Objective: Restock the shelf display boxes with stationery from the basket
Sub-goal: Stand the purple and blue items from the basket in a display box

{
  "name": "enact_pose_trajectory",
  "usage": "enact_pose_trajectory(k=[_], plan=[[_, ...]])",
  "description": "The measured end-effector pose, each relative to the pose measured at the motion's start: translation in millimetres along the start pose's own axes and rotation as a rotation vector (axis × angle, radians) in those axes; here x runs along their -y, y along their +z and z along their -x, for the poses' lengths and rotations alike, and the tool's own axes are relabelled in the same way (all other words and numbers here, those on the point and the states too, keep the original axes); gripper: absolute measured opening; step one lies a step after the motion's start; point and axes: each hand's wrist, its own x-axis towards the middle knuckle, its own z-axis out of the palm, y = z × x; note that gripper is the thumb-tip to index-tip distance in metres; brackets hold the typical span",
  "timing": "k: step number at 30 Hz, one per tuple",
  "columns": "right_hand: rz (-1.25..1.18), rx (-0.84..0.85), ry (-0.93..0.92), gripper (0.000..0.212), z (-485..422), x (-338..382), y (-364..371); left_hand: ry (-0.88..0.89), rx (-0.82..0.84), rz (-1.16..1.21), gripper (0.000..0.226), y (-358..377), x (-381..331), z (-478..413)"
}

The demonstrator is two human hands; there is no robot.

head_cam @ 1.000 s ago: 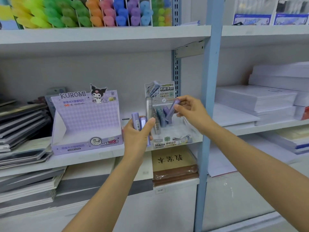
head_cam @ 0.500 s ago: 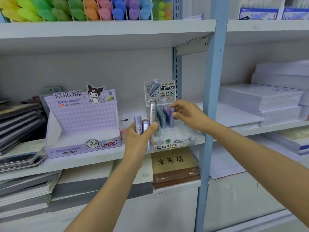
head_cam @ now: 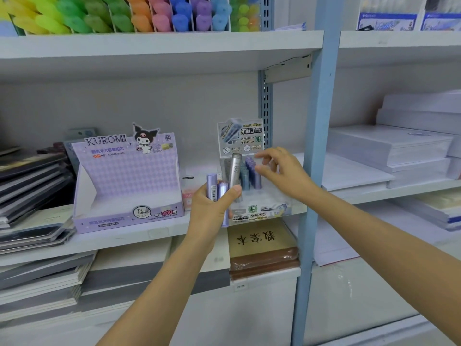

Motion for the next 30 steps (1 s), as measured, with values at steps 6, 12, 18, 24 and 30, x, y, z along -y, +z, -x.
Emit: enact_pose_trajectory(k=[6,12,18,24,30], plan=[[-0.648,0.181,0.019,0.035,11.2,43.6,-16.7,0.017,0.045,-0.005,0.017,7.1,-6.3,6.5],[-0.635,0.035,0.029,0.019,13.9,45.1,-21.6,-0.006,-0.003,-0.016,0.018,1.0,-12.5,11.9],[-0.486,0.043,0.054,0.02,25.1,40.1,-12.9,-0.151,-0.104,0.068,0.016,-11.2,-12.8,12.1],[-0.326,0.072,-0.027,0.021,33.0,52.7,3.6,-0.201,-0.097,0.15,0.014,-18.7,-16.5,17.4],[-0.22,0.148,-0.09,0.022,30.9,57.5,-0.7,-0.209,-0.039,0.157,0.018,-23.2,-16.1,20.7]])
